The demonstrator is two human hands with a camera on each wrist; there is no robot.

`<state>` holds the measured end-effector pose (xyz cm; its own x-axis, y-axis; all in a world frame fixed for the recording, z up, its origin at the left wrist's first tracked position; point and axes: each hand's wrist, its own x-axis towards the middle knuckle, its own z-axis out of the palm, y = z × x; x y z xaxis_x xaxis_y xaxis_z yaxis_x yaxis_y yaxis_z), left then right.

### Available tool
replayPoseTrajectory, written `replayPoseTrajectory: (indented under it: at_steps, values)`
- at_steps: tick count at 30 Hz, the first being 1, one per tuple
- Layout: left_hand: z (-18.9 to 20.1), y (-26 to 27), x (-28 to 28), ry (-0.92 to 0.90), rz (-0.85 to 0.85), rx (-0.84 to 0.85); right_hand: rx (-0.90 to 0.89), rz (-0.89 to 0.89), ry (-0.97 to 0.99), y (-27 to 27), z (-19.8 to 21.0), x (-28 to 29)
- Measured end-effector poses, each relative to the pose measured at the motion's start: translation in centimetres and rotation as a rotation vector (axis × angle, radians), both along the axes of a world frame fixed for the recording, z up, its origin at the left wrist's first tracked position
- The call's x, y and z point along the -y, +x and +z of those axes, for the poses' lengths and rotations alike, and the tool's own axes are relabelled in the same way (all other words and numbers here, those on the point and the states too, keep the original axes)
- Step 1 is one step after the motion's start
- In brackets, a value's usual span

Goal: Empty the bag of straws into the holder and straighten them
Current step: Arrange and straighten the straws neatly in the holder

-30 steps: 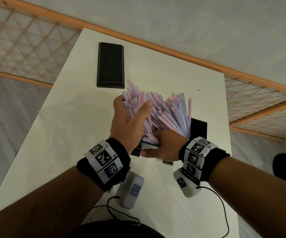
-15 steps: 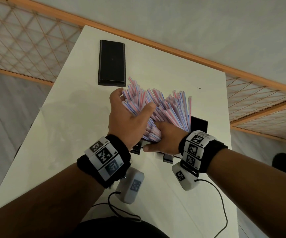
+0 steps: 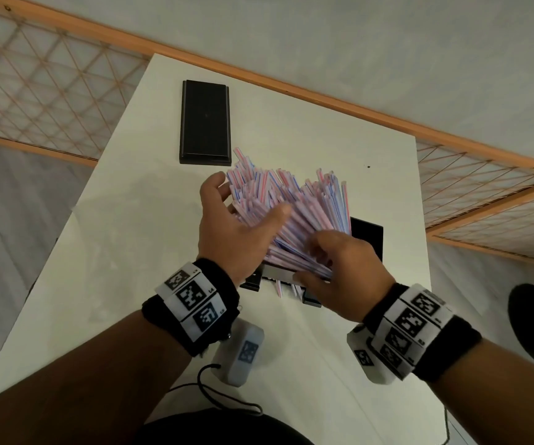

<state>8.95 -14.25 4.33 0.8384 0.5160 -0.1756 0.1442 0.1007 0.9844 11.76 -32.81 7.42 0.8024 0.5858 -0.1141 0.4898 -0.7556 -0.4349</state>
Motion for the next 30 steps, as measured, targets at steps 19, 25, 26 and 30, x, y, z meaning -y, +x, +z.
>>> replayPoseTrajectory:
  at_steps: [19, 25, 26, 30]
  values:
    - [0.2, 0.1, 0.4, -0.148, 0.032, 0.13, -0.39, -0.094, -0.45, 2.4, -2.5, -2.2]
    - [0.3, 0.0, 0.5, -0.144, 0.019, 0.128, -0.485, -0.014, -0.399, 3.9, -1.4, -3.6]
    - [0.3, 0.0, 0.5, -0.124, 0.016, 0.121, -0.491, 0.01, -0.427, 3.9, -1.5, -3.8]
    - [0.4, 0.1, 0.5, -0.043, -0.005, 0.041, -0.547, 0.054, -0.471, 4.4, -1.2, -4.7]
